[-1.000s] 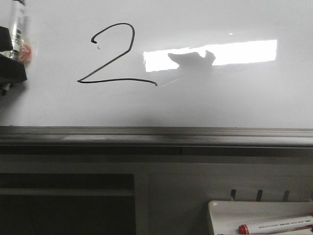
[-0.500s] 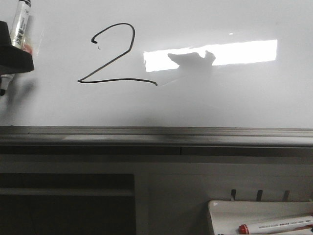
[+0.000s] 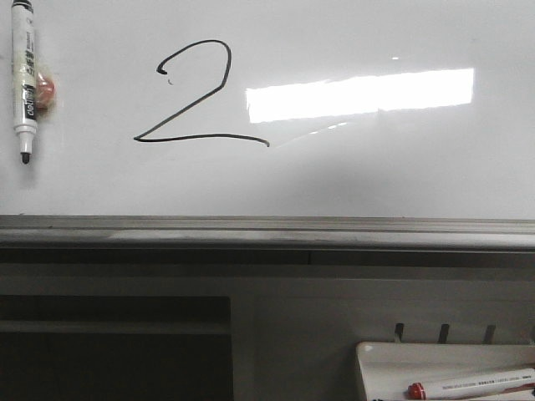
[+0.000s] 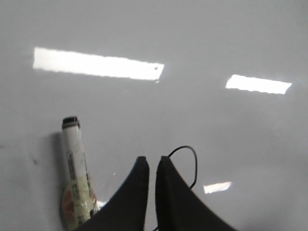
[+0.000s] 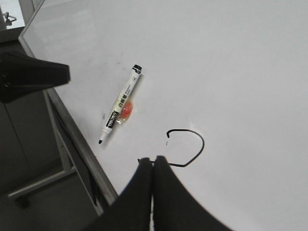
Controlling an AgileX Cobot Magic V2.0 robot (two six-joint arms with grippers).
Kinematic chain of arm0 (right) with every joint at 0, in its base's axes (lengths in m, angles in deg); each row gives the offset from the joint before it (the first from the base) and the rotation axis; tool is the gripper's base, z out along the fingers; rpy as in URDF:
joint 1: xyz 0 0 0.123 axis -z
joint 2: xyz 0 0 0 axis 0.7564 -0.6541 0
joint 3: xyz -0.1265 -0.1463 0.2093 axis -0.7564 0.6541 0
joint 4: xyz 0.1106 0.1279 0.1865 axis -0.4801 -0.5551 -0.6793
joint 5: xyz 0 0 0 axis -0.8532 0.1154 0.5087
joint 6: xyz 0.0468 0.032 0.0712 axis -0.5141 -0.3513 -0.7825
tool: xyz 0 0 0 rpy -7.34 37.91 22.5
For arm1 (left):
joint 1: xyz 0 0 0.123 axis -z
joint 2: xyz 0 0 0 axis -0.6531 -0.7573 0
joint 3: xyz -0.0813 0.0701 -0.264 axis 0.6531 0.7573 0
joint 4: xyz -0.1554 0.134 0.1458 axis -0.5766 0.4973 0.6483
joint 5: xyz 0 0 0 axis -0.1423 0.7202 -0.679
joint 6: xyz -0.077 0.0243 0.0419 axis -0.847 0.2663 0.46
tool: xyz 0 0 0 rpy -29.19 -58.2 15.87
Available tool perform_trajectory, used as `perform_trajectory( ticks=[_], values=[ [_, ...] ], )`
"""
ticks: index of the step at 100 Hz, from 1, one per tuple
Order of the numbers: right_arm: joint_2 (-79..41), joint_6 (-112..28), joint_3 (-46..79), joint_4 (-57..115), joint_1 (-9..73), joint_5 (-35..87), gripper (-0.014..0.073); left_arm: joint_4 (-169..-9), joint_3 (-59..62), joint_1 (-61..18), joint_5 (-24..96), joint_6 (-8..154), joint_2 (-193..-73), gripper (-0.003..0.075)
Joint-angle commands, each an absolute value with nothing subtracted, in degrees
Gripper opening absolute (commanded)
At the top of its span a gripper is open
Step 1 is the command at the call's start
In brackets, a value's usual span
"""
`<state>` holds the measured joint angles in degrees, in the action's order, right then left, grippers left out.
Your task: Write number 2 on whiteboard
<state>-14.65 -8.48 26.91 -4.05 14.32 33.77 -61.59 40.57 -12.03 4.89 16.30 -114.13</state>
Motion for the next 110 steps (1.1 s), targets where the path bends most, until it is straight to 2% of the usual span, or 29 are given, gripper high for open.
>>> perform_trajectory(
  ticks=[1, 33, 65, 110],
  values=[
    [-9.2, -7.6, 29.4, -5.1, 14.7, 28.2, -0.0059, -58.4, 39.7, -12.2, 3.0, 16.1, -108.2, -0.0020],
    [10.8, -7.6, 47.3, -5.1, 14.7, 26.7, -0.0059, -53.5, 40.9, -12.2, 25.6, 16.7, -90.0, -0.0020],
    [29.5, -7.6, 61.8, -11.3, 14.7, 24.5, -0.0062, -49.5, 41.9, -12.2, 25.8, 16.9, -76.7, -0.0020],
    [31.1, -7.6, 65.4, -11.3, 14.7, 24.5, -0.0062, -49.5, 41.9, -12.2, 25.8, 16.9, -76.7, -0.0020]
  ],
)
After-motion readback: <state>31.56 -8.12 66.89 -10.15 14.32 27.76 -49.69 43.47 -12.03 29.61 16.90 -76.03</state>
